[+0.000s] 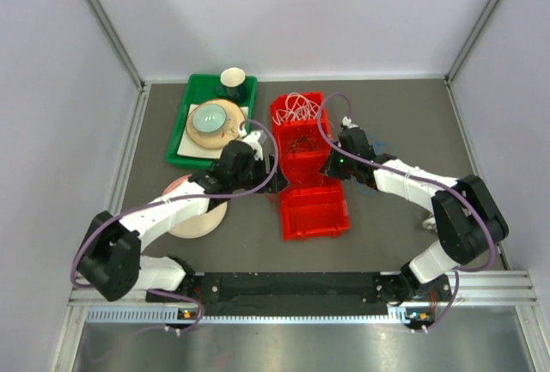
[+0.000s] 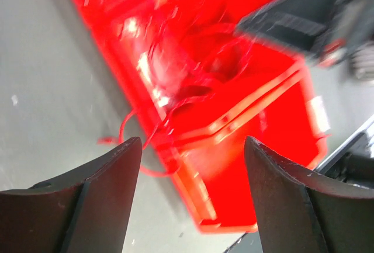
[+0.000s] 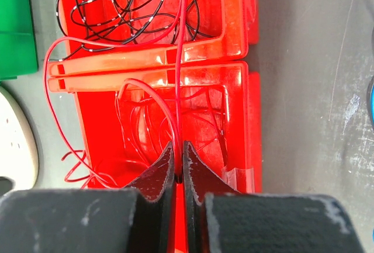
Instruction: Untangle the cables
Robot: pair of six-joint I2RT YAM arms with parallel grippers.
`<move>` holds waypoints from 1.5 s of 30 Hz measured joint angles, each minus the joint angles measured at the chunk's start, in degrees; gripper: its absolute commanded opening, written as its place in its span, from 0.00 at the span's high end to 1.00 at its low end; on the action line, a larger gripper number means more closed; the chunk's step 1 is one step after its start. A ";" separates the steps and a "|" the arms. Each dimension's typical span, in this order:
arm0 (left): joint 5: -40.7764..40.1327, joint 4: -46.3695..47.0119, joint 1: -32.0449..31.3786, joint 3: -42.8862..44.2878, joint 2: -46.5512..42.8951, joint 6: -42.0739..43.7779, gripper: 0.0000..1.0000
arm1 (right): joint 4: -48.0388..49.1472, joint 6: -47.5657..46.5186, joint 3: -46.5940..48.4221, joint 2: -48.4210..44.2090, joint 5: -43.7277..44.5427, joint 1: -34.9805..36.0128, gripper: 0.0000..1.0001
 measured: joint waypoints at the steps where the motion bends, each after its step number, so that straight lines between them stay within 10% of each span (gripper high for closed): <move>1: 0.26 -0.33 0.00 -0.68 0.55 0.00 0.25 | 0.00 -0.02 0.00 0.00 0.00 0.00 1.00; 10: 1.97 0.20 0.00 -3.26 10.16 -0.37 0.53 | 0.00 -0.09 0.02 0.00 -0.28 0.02 1.00; 14: 0.57 0.31 0.00 -3.82 10.88 -0.72 1.00 | -0.02 -0.09 0.02 0.00 -0.35 0.09 1.00; 30: 4.55 0.98 -0.04 7.85 2.32 0.81 1.00 | 0.00 -0.46 0.09 0.00 -0.09 0.11 1.00; 39: 11.65 9.11 -0.46 9.60 14.01 -3.65 1.00 | 0.00 0.59 -2.14 -3.15 0.94 0.11 1.00; 45: 12.24 10.19 -0.70 9.62 20.92 -4.83 1.00 | -1.70 0.94 -3.78 -8.98 2.23 0.13 0.76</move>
